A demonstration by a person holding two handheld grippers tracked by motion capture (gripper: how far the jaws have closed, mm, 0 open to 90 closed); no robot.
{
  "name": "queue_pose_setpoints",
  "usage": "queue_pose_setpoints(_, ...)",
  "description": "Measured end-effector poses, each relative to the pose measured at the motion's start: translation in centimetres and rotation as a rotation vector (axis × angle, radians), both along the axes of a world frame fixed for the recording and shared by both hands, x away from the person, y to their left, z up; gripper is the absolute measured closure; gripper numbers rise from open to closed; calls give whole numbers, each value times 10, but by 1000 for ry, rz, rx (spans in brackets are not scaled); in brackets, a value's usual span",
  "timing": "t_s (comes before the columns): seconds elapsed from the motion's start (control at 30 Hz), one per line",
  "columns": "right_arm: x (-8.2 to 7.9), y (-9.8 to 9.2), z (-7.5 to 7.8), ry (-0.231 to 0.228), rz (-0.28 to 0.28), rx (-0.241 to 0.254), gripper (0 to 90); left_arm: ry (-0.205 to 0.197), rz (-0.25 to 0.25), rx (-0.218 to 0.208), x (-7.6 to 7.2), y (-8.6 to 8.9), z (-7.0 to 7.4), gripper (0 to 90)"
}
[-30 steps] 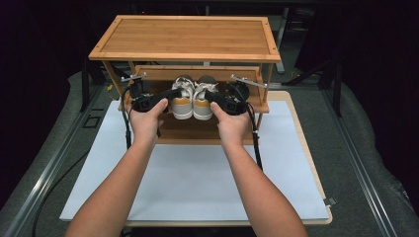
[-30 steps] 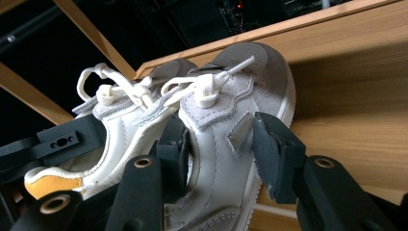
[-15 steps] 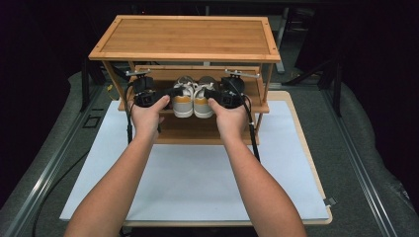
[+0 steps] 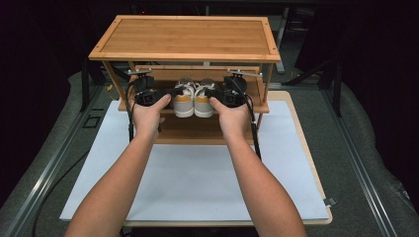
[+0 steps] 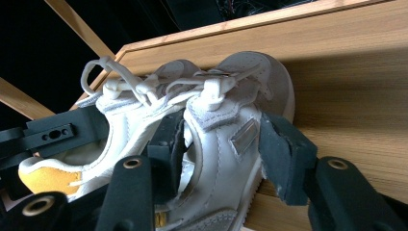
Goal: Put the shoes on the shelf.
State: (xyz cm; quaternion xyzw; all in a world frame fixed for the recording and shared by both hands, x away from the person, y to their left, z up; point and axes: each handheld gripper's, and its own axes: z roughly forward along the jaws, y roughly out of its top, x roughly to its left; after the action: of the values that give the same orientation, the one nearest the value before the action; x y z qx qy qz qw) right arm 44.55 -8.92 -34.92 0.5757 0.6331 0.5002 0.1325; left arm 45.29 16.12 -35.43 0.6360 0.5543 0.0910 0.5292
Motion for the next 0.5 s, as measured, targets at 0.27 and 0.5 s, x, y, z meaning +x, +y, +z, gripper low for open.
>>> queue_pose_setpoints(0.27, -1, -2, 1, -4, -4, 9, 518, -3, 4, -3, -1, 2, 4, 460)
queue_pose_setpoints(0.5, -4, -5, 4, -15, 4, 22, 517, -24, -4, 7, -6, 6, 10, 461)
